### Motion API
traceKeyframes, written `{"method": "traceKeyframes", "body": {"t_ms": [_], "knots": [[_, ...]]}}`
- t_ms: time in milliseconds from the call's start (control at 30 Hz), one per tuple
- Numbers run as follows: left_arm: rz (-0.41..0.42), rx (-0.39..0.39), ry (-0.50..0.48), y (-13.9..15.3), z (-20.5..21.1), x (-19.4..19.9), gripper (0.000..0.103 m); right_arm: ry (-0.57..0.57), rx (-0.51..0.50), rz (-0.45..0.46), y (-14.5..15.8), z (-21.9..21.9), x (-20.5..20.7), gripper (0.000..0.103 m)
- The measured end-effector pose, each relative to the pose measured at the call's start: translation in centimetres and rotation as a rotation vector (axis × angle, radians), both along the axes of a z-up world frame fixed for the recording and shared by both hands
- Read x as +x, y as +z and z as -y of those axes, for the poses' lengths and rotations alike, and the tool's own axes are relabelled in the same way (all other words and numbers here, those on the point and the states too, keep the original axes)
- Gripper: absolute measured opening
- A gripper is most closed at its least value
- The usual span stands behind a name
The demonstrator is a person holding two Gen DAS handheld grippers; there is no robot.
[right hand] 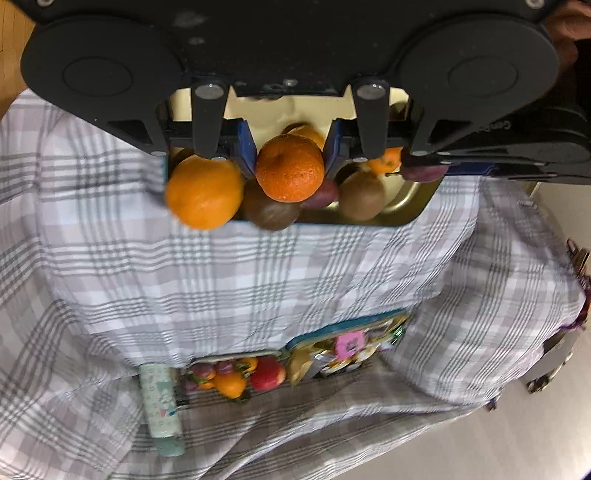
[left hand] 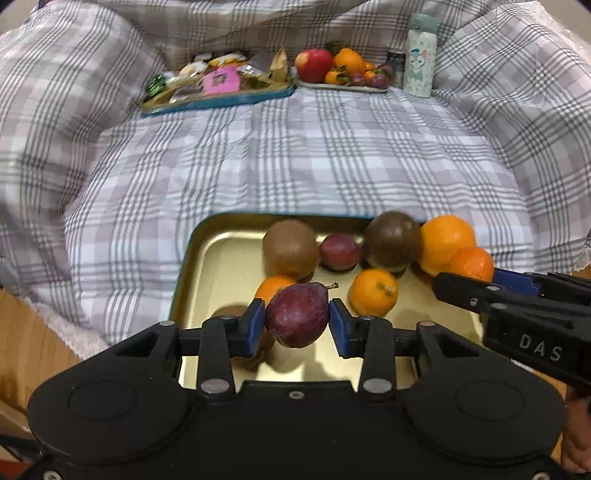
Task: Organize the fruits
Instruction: 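Carry the plum and tangerine back over the gold tray with both grippers, then release the plum into the tray with the left gripper while the right releases the tangerine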
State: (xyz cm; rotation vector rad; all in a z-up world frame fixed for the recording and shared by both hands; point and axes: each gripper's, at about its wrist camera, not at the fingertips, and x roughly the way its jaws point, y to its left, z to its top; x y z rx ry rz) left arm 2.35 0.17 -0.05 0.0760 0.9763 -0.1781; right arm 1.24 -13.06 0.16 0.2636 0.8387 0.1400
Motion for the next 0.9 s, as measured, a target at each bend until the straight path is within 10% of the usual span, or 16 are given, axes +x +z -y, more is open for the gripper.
{"method": "traceKeyframes", "body": {"t_ms": [900], "knots": [[-0.058, -0.029, 0.159, -2.9, -6.3, -1.6, 0.048, 0.243, -0.107, -0.108, -3.3, -8.3, 1.0, 0.041]]}}
